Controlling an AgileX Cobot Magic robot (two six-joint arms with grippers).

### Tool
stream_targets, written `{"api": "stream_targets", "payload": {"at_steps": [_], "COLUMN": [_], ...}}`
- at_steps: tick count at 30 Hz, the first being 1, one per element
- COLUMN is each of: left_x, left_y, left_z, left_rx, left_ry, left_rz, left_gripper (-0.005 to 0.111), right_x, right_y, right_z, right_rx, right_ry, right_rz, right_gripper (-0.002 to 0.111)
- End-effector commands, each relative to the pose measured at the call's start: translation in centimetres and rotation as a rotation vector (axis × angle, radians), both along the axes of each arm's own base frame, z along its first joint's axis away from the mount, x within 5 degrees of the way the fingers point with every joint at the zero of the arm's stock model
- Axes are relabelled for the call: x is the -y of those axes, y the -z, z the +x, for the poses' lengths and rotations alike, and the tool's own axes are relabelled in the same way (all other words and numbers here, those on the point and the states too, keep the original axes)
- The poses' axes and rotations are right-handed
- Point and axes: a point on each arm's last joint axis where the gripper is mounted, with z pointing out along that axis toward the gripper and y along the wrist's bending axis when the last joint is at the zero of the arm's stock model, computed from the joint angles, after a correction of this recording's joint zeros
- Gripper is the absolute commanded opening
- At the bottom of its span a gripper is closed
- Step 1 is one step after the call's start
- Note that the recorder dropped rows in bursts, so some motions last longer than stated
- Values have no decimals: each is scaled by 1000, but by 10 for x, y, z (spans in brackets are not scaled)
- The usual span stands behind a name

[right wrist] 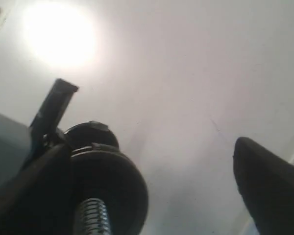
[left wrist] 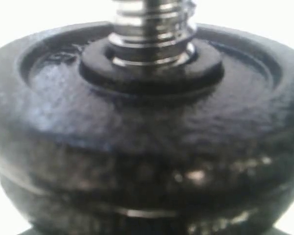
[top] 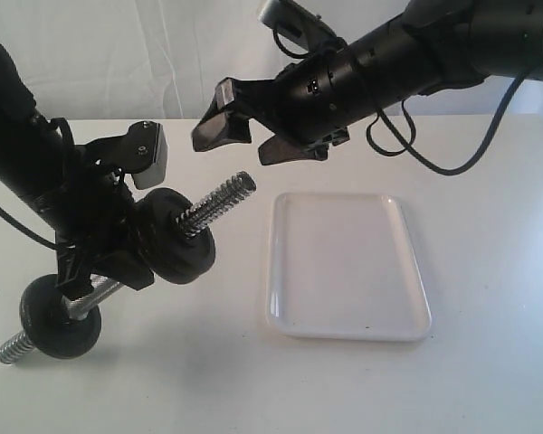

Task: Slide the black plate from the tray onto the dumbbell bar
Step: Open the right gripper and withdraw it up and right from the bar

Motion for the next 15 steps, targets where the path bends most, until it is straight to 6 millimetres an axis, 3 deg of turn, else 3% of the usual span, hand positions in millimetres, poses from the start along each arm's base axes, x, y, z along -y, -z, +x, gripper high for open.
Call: {"api": "stream_targets", "payload": {"at_steps": [1,4,7,15], "left_x": [26,26,26,26], "left_y": [-57,-57,-57,-57], "left_z": [-6,-5,-5,-2], "left_rx": [-76,-74,-71,-53], "left_ry": [-179,-186,-188,-218], "left_rz": [-479,-480,-480,-482], "left_gripper": [0,0,0,0], "right_x": [11,15,17,18], "right_y": [1,4,6,6], "right_z": [6,7,6,7], "right_rx": [43,68,80,87], "right_ry": [55,40,26,22], "right_rz": [-96,-169,-203,-218], "right_gripper": [61,36,20,5]}}
